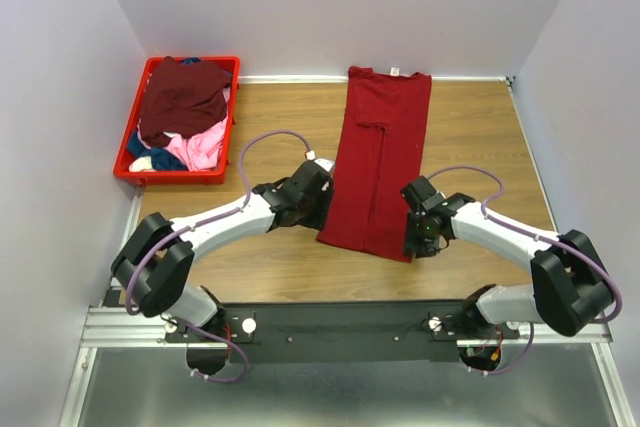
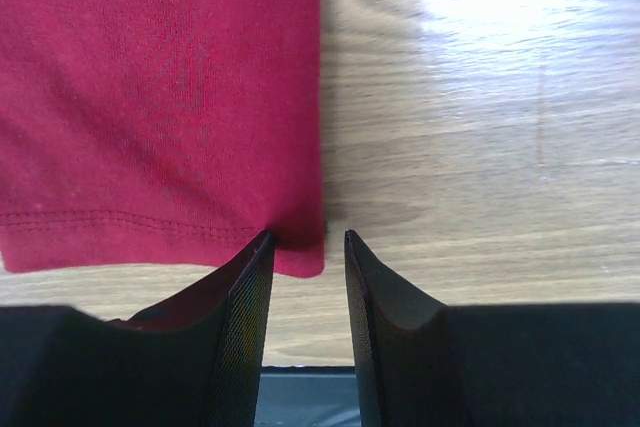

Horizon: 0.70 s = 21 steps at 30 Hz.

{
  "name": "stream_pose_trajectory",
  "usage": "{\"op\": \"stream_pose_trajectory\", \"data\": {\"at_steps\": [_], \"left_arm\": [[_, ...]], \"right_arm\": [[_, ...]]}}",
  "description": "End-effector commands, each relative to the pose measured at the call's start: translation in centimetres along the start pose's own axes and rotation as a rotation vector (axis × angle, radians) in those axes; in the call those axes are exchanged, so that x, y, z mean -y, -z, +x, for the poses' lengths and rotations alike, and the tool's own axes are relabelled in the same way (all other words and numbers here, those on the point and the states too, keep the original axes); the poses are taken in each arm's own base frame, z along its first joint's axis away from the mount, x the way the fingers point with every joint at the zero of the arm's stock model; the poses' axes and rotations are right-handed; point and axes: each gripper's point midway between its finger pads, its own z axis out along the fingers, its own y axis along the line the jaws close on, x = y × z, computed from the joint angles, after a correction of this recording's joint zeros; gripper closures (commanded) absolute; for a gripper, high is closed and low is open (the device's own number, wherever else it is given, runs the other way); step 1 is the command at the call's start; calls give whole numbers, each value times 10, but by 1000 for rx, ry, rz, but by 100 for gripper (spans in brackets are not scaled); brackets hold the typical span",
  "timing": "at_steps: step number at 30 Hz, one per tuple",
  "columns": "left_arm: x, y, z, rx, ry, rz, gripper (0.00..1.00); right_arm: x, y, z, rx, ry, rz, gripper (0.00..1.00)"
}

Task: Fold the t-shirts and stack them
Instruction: Fold the tshirt

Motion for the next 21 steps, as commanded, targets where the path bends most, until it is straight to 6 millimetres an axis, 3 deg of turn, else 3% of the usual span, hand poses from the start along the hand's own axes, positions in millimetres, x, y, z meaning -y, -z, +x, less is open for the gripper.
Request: {"op": "stream_pose_trajectory", "data": {"at_steps": [1, 4, 7, 13, 21], "left_arm": [[2, -1, -8, 16, -7, -23, 42], [4, -4, -4, 2, -16, -27, 42], [6, -7, 0, -12, -24, -33, 43], [7, -18, 10, -54, -42, -57, 45], [6, -31, 20, -99, -41, -83, 54]], "right_arm": [[-2, -7, 2, -3, -13, 16, 58], [9, -16, 16, -41, -12, 55, 59], [14, -18, 20, -46, -18, 70, 68], [13, -16, 18, -30, -7, 68, 99], [11, -16, 18, -25, 5, 57, 99]]}}
